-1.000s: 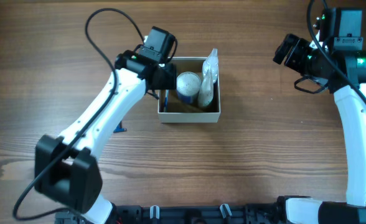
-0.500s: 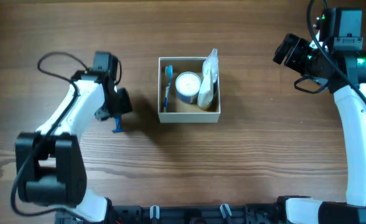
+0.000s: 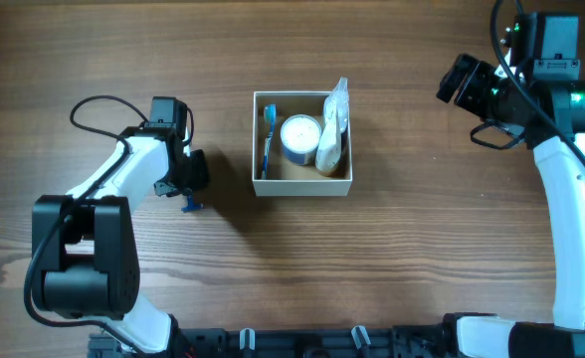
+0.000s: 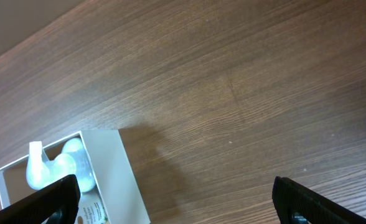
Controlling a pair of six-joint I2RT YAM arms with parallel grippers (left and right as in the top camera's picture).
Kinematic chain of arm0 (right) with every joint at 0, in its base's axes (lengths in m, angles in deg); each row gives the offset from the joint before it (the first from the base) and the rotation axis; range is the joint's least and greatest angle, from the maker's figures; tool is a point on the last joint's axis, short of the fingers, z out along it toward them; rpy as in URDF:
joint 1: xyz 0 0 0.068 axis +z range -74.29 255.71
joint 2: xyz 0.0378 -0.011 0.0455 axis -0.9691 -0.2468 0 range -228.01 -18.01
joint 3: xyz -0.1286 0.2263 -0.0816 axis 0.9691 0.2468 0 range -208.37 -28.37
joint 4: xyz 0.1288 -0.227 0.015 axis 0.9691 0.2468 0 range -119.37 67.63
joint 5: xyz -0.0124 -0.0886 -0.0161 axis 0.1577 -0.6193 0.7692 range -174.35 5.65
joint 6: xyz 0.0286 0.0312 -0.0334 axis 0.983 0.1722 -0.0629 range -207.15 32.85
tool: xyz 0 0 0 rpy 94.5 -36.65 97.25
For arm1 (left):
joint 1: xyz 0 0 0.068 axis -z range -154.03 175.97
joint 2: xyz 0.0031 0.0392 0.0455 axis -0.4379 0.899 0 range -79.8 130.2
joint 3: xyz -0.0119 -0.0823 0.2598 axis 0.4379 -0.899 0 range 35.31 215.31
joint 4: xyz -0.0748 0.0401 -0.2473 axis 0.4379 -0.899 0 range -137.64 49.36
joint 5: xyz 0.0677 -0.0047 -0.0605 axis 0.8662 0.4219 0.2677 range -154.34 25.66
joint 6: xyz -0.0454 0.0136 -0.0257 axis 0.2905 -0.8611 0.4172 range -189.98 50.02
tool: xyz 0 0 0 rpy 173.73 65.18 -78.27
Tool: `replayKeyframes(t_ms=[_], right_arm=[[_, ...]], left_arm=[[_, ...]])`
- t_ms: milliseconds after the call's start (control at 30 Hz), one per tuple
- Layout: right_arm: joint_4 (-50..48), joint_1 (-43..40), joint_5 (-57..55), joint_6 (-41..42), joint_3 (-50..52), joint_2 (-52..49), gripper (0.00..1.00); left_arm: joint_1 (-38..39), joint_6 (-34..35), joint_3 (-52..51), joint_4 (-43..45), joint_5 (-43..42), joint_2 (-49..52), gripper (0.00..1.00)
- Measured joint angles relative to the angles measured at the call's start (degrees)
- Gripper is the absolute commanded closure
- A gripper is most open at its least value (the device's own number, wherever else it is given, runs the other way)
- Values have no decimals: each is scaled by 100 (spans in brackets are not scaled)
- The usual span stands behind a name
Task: Pack container
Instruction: 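Return the left gripper to the blue razor and grasp it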
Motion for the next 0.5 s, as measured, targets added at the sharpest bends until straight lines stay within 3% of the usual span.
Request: replayKeyframes(t_ms=[67, 167, 367, 500], right_arm=[[0, 0, 0, 0, 0, 0, 0], [0, 0, 0, 0, 0, 0, 0], [-2, 0, 0, 0, 0, 0, 0], [0, 0, 0, 0, 0, 0, 0]], left_arm=[[0, -57, 0, -7, 11, 0, 82], [0, -131, 0, -11, 90, 4, 94], [2, -149, 332, -721, 201, -101, 96], [129, -146, 1255, -1364, 42, -643, 96]])
